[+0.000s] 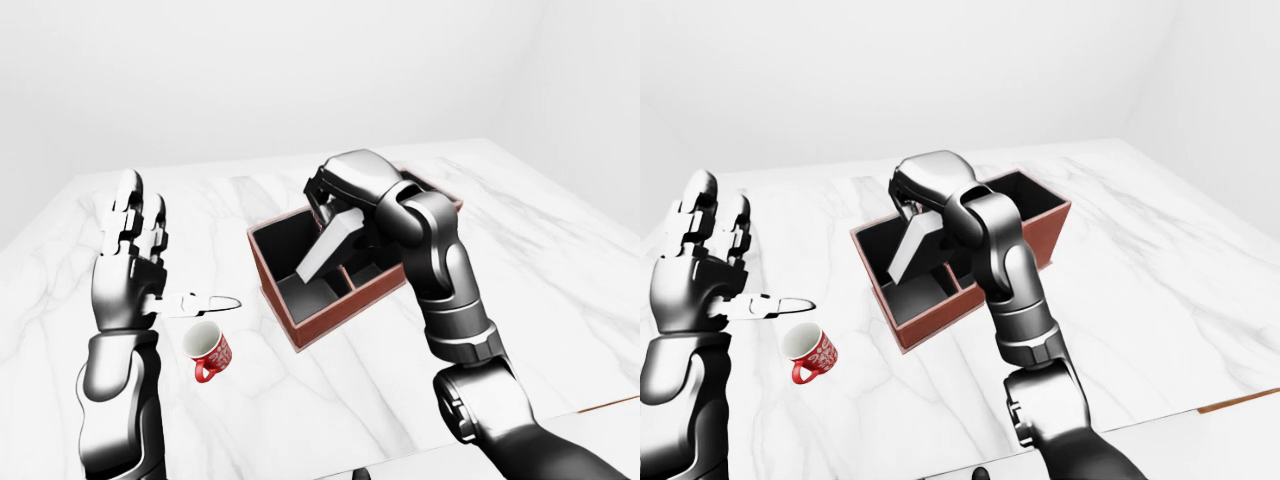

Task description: Pick up the book and place it in the left compartment of the caddy.

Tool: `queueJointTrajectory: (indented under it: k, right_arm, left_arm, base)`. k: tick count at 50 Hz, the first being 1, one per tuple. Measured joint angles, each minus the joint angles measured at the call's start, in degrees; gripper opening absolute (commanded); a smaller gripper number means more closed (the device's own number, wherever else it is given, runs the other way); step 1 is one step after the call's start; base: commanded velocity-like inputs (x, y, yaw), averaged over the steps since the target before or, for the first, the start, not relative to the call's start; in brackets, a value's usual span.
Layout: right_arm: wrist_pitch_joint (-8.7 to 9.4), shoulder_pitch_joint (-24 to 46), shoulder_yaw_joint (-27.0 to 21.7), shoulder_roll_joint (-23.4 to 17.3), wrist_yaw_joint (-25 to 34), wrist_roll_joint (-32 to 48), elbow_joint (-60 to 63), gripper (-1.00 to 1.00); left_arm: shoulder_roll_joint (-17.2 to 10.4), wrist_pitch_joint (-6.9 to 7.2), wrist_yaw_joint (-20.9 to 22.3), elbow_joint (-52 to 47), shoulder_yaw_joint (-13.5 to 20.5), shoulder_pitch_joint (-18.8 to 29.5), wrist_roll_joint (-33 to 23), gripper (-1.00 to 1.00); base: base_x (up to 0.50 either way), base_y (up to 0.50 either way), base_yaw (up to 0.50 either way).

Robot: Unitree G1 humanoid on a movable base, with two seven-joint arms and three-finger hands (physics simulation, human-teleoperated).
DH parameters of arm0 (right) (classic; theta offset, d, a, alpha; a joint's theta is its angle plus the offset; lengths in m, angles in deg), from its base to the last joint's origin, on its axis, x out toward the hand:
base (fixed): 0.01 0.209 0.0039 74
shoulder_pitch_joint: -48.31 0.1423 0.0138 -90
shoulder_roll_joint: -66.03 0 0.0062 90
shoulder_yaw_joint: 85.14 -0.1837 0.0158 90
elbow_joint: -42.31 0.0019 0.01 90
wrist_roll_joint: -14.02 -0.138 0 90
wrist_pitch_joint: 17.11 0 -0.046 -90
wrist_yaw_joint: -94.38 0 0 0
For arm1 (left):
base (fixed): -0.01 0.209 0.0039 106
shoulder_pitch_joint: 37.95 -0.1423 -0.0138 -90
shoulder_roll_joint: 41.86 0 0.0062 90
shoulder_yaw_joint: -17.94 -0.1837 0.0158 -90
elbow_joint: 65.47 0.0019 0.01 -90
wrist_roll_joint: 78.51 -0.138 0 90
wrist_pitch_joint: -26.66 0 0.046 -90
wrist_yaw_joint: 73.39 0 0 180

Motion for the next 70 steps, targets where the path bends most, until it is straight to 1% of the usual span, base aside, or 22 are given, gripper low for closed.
queueJointTrajectory:
  k: [7, 16, 22, 36, 45, 59, 70]
  right_arm:
    - [0.0, 1.67, 1.3, 2.38, 0.0, 1.04, -3.85, -1.0]
    - [0.0, 3.77, 2.48, 4.35, -0.03, 3.72, -10.81, -1.0]
    - [0.0, 4.74, 3.04, 5.43, -1.52, 5.63, -14.13, -1.0]
    - [0.0, 4.55, 4.25, 8.07, -5.56, 9.52, -14.35, -1.0]
    - [0.0, 4.55, 4.63, 8.88, -7.43, 11.57, -15.43, -1.0]
    - [0.0, 5.31, 4.78, 8.37, -11.79, 16.41, -19.54, -1.0]
    - [0.0, 4.96, 5.06, 8.7, -15.18, 19.62, -22.39, -1.0]
  left_arm:
    - [-0.37, 0.0, -0.04, -0.44, 1.25, -0.18, 1.0, 1.0]
    - [-0.78, 0.0, -0.08, -0.45, 2.36, -0.33, 1.9, 1.0]
    - [-0.96, 0.0, -0.05, -0.36, 2.92, -0.48, 2.37, 1.0]
    - [-1.05, 0.0, 0.0, 0.29, 3.53, -0.82, 2.99, 1.0]
    - [-0.98, 0.0, 0.03, 0.66, 3.66, -1.08, 3.18, 1.0]
    - [-0.92, 0.0, 0.14, 1.56, 3.71, -1.32, 3.33, 1.0]
    - [-0.87, 0.0, 0.19, 1.91, 3.74, -1.49, 3.44, 1.0]
  base:
    - [0.0, 0.0, 0.0]
    - [0.0, 0.0, 0.0]
    - [0.0, 0.0, 0.0]
    - [0.0, 0.0, 0.0]
    - [0.0, 0.0, 0.0]
    - [0.0, 0.0, 0.0]
    - [0.0, 0.0, 0.0]
